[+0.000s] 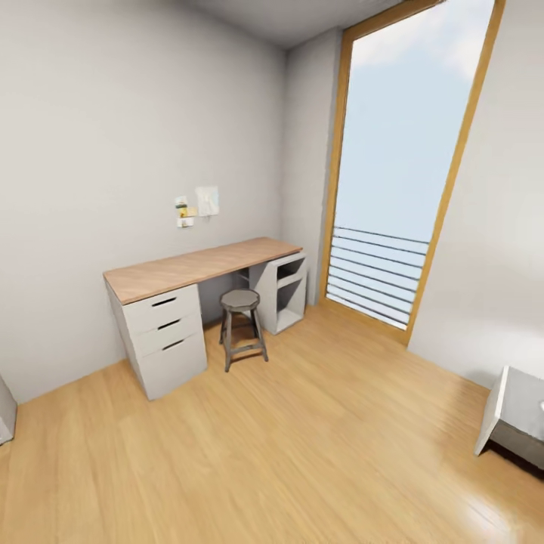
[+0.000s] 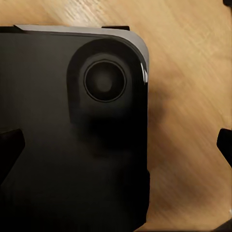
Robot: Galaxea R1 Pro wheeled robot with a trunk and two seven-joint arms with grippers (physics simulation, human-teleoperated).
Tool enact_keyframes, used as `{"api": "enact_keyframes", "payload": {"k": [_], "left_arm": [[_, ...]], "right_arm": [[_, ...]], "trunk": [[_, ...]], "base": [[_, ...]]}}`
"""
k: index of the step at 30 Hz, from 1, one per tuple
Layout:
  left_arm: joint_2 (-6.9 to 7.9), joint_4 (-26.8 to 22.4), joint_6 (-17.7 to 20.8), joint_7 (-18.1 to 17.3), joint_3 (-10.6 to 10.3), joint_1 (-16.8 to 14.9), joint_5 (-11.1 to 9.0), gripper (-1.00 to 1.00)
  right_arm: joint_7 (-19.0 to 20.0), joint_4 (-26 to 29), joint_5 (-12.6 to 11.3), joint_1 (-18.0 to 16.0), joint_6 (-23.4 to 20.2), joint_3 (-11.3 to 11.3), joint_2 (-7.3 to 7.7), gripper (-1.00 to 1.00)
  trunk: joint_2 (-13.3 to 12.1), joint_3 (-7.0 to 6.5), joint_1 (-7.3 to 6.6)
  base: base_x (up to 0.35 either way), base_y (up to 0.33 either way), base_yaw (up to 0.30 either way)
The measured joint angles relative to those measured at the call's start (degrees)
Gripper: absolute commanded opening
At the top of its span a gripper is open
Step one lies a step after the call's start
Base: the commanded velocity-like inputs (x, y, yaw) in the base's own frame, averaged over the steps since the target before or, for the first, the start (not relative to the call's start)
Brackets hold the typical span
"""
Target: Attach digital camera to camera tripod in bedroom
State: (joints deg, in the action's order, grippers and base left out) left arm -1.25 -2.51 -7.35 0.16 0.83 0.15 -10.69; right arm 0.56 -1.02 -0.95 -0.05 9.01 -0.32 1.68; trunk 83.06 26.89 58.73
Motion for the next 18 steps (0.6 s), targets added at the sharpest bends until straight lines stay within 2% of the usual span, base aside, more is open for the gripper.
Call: {"api": "enact_keyframes", "payload": {"k": [18], "left_arm": [[0.03,0.0,0.0,0.0,0.0,0.0,0.0,1.00]], "right_arm": [[0.0,0.0,0.0,0.0,0.0,0.0,0.01,1.00]], "trunk": [[0.0,0.00,0.00]], "base": [[0.000,0.000,-0.298]]}}
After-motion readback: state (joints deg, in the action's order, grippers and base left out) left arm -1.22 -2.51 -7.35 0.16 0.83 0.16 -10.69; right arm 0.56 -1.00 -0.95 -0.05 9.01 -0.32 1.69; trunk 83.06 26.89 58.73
